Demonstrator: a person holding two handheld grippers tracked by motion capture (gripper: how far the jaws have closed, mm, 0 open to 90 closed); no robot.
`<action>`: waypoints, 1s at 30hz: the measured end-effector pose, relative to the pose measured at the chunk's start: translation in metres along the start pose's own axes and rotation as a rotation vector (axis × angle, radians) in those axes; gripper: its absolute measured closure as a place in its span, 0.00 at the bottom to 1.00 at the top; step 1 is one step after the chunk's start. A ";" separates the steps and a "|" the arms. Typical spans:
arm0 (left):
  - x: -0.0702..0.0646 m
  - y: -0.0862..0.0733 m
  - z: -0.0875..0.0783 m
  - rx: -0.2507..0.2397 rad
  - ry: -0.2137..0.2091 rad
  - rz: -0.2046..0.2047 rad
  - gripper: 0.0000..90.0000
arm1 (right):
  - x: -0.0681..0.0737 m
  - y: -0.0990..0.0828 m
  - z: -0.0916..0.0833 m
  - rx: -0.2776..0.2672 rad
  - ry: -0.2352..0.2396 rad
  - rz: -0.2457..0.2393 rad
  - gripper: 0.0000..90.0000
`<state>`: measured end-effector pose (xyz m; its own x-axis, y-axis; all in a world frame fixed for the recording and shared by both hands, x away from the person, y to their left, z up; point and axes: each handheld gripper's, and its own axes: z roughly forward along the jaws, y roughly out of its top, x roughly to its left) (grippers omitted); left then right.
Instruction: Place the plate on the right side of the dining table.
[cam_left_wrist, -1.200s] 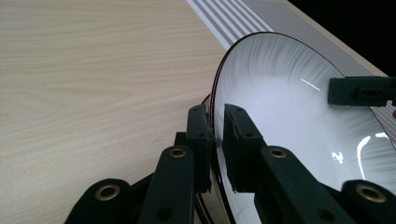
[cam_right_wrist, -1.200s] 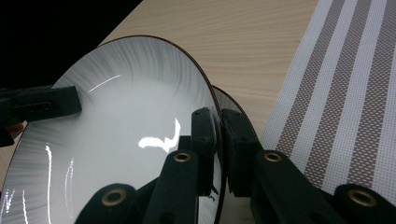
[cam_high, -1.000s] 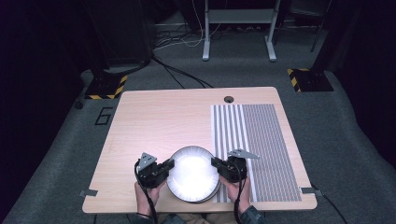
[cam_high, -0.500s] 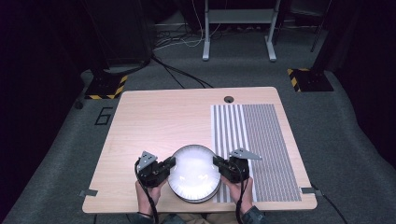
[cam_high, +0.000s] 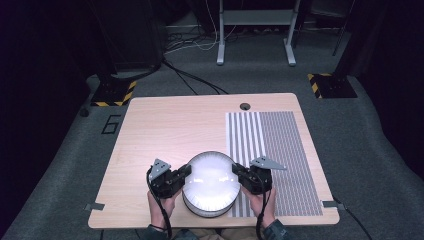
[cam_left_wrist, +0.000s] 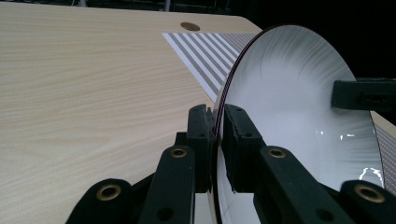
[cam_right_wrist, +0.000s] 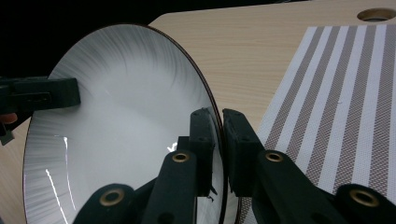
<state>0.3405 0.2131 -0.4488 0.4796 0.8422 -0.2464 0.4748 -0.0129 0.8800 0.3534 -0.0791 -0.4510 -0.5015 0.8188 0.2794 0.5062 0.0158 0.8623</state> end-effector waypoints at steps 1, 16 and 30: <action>-0.001 0.001 0.000 0.000 -0.001 0.000 0.90 | 0.000 0.000 0.000 0.000 0.000 0.000 0.92; -0.013 0.010 0.010 0.016 -0.019 0.024 0.90 | -0.012 0.006 -0.011 -0.011 -0.013 0.010 0.91; -0.024 0.020 0.021 0.024 -0.042 0.040 0.90 | -0.024 0.011 -0.022 -0.028 -0.028 0.013 0.91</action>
<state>0.3537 0.1814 -0.4339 0.5290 0.8174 -0.2283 0.4719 -0.0597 0.8796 0.3554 -0.1110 -0.4386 -0.4755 0.8343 0.2789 0.4923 -0.0104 0.8704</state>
